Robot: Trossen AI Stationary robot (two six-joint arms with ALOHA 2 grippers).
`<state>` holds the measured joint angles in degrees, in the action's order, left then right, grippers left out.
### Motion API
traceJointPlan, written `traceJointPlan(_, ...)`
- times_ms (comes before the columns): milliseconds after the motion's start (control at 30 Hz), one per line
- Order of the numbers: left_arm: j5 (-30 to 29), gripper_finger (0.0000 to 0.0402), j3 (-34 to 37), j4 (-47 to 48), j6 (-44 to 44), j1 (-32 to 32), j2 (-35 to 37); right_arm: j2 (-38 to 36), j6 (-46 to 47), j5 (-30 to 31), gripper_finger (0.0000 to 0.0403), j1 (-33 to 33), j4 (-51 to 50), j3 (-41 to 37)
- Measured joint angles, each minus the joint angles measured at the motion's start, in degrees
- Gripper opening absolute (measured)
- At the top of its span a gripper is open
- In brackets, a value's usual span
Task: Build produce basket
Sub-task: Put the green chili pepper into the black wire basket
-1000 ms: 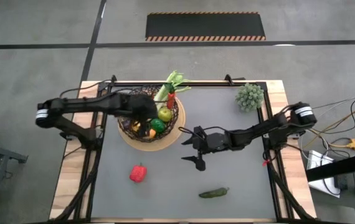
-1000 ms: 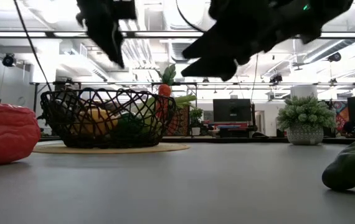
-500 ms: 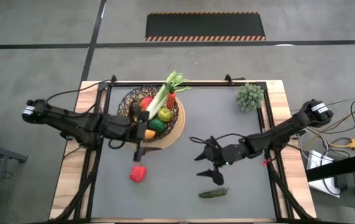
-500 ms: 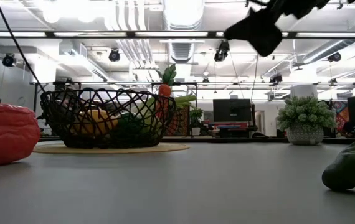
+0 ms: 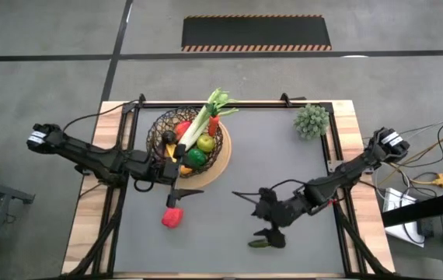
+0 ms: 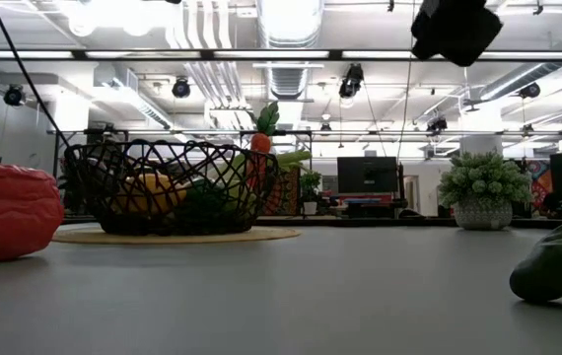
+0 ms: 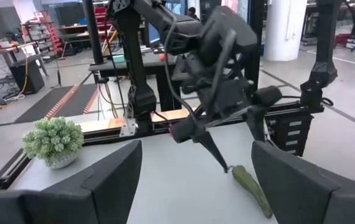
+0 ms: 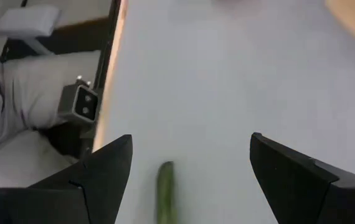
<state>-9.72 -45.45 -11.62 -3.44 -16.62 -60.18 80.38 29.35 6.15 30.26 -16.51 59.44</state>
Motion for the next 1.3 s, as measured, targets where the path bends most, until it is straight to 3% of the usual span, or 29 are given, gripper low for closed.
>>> traceJointPlan(433,0.0,0.0283,-0.4,-0.3,-0.4,0.0,0.0,12.7,8.0,-1.8,0.0304,4.7,-26.8,14.3)
traceJointPlan(700,0.0,0.0283,-0.4,-0.4,-0.4,0.0,0.0,20.5,13.3,-8.1,0.0304,8.1,-30.4,18.1)
traceJointPlan(933,0.0,0.0283,-0.4,-0.3,-0.5,0.0,0.0,24.4,15.1,-8.1,0.0300,9.9,-30.4,18.2)
traceJointPlan(1067,0.0,0.0283,-0.4,-0.3,-0.5,0.0,0.0,25.5,15.2,-7.9,0.0276,10.0,-30.5,18.2)
traceJointPlan(1300,0.0,0.0283,-0.3,-0.4,-0.4,0.0,0.0,25.7,14.3,-4.8,0.0184,10.0,-31.2,18.1)
